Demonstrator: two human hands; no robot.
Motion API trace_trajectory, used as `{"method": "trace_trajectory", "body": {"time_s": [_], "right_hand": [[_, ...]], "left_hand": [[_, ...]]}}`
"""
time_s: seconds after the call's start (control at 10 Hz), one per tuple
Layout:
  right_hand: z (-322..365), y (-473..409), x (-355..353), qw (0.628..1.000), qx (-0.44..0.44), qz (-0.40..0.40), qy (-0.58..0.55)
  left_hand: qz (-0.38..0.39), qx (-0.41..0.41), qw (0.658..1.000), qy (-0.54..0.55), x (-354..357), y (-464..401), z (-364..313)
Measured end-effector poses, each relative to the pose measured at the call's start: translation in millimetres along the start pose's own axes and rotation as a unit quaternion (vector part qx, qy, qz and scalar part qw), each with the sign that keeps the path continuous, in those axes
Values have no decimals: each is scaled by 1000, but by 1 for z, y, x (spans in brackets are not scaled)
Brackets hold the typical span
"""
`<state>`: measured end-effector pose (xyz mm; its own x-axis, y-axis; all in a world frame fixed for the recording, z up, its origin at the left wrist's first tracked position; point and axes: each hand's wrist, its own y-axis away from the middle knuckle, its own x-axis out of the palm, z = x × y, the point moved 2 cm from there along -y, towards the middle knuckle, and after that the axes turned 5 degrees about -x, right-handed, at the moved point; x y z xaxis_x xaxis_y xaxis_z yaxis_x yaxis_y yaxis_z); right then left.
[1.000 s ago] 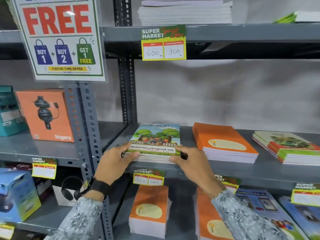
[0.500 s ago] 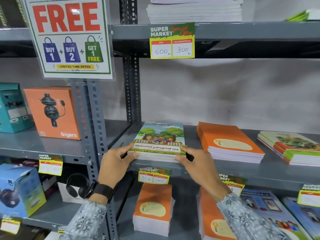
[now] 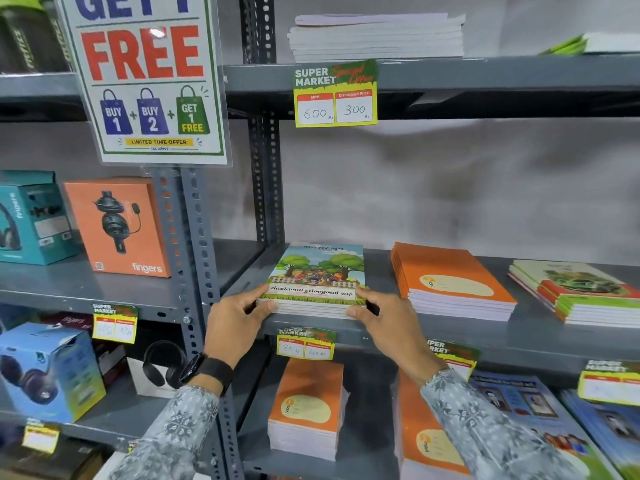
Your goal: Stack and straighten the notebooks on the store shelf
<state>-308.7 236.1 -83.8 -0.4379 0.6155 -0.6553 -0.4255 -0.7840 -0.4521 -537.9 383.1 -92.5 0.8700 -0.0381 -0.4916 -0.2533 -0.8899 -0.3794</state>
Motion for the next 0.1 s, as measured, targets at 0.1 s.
{"method": "trace_trajectory", "body": {"time_s": [0.1], "right_hand": [[3, -1, -3, 1000, 0, 16, 1]], "left_hand": [[3, -5, 1000, -12, -2, 3, -8]]}}
